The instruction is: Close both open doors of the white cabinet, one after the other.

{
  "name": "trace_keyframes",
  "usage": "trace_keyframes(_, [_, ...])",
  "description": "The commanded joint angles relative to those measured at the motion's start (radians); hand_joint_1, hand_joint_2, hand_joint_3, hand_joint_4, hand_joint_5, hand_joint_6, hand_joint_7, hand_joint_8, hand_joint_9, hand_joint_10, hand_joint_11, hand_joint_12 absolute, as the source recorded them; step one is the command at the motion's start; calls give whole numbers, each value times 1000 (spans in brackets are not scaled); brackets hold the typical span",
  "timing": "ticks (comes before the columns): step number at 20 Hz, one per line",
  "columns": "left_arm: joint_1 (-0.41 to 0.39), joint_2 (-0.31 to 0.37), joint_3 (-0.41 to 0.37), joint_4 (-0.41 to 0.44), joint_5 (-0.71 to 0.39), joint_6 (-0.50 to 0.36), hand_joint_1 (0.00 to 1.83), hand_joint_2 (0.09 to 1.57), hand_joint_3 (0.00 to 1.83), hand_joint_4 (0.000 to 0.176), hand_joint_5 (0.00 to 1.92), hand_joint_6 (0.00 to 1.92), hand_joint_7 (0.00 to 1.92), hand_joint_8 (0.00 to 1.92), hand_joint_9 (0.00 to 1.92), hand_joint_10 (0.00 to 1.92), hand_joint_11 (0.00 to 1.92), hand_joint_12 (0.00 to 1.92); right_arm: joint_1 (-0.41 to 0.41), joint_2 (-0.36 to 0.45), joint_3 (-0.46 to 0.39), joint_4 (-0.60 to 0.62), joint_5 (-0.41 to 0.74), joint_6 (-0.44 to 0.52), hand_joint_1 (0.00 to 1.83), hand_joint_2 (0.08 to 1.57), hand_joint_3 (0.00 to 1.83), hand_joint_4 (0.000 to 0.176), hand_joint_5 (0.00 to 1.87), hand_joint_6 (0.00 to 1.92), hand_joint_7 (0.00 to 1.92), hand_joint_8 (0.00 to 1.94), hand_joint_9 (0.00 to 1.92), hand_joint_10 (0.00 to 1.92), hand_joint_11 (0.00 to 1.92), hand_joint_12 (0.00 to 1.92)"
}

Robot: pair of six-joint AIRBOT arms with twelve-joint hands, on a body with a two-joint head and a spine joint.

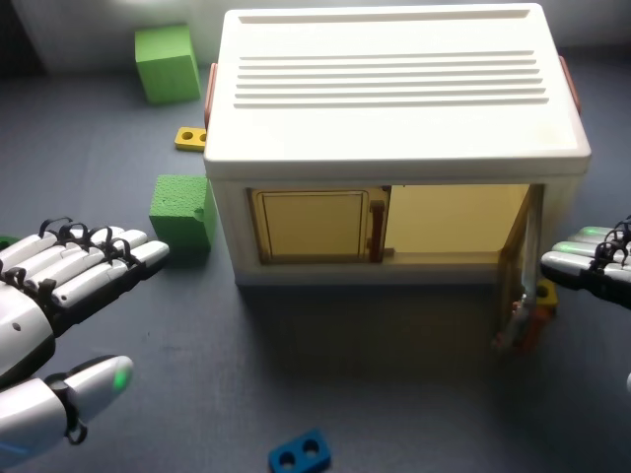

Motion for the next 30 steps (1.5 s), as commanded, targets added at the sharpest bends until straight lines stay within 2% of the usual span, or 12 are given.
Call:
trace_keyframes(1, [-5, 8, 0, -3, -133, -1, 0, 1571, 105, 0, 83, 4, 85, 6, 115, 10, 0, 524, 11, -4, 4, 14, 106, 13, 0, 1451, 8, 12, 0, 0, 0, 0, 0, 0, 0, 0])
trace_keyframes(5, [-4, 7, 0, -7, -135, 0, 0, 1571, 119, 0, 74, 1, 60, 1, 87, 0, 0, 435, 33, -21, 12, -10, 98, 26, 0, 1448, 3, 0, 0, 0, 0, 0, 0, 0, 0, 0])
trace_keyframes(10, [-4, 6, -1, -7, -138, 0, 0, 1571, 116, 0, 72, 1, 54, 3, 76, 3, 0, 398, 71, -48, 24, -39, 88, 41, 0, 1461, 7, 0, 0, 0, 0, 0, 0, 0, 0, 0])
trace_keyframes(14, [-3, 6, -1, -8, -140, 0, 0, 1571, 104, 0, 102, 5, 90, 6, 117, 8, 0, 512, 106, -71, 38, -66, 73, 51, 0, 1471, 9, 0, 0, 0, 0, 0, 0, 0, 0, 0])
trace_keyframes(17, [-3, 6, 0, -8, -142, 0, 0, 1571, 112, 0, 84, 0, 77, 0, 101, 0, 0, 508, 132, -97, 53, -77, 67, 60, 0, 1472, 8, 0, 0, 0, 0, 0, 0, 0, 0, 0])
trace_keyframes(19, [-2, 6, 0, -8, -143, 0, 0, 1571, 127, 0, 98, 3, 51, 2, 73, 3, 0, 401, 155, -114, 64, -85, 60, 61, 0, 1478, 9, 0, 0, 0, 0, 0, 0, 0, 0, 0])
trace_keyframes(23, [3, 6, 0, -8, -143, 0, 0, 1571, 85, 0, 52, 0, 3, 0, 30, 0, 0, 315, 188, -143, 86, -85, 47, 61, 0, 1499, 15, 0, 0, 0, 0, 0, 0, 0, 0, 0])
trace_keyframes(27, [7, 6, 0, -10, -144, 0, 0, 1571, 51, 0, 53, 4, 27, 4, 59, 5, 0, 396, 215, -163, 104, -85, 39, 61, 0, 1510, 13, 0, 0, 0, 0, 0, 0, 0, 0, 0])
trace_keyframes(30, [7, 5, 0, -10, -145, 0, 0, 1571, 50, 0, 4, 0, 0, 0, 2, 0, 0, 286, 217, -163, 104, -85, 39, 63, 0, 1503, 8, 0, 0, 0, 0, 0, 0, 0, 0, 0])
